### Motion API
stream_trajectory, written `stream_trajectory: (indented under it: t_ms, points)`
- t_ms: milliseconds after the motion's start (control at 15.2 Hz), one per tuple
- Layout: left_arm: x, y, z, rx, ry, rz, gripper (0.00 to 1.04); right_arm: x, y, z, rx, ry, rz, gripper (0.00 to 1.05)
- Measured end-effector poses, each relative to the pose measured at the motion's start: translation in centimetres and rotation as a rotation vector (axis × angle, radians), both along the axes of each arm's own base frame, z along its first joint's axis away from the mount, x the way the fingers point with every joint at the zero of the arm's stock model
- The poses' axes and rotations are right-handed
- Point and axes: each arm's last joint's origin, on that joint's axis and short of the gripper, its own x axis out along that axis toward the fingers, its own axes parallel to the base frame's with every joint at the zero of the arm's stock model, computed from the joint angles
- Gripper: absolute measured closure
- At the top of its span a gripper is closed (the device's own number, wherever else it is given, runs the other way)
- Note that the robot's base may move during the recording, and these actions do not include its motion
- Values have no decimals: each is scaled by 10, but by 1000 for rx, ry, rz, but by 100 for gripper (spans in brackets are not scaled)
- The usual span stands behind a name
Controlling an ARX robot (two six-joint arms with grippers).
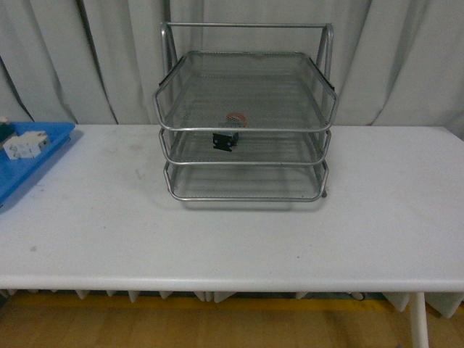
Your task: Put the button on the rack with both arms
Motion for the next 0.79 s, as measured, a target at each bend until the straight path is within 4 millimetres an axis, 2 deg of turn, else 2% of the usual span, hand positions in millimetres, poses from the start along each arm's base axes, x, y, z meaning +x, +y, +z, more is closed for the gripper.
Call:
stream_trajectory:
  t_ms: [131,460,525,788]
  points:
    - [0,0,0,0,0,0,7,0,0,0,0,-1,0,74]
    - [0,0,0,0,0,0,7,0,0,0,0,-1,0,10]
    - [0,0,0,0,0,0,7,0,0,0,0,-1,0,5]
    - [0,0,0,0,0,0,7,0,0,0,0,-1,0,6]
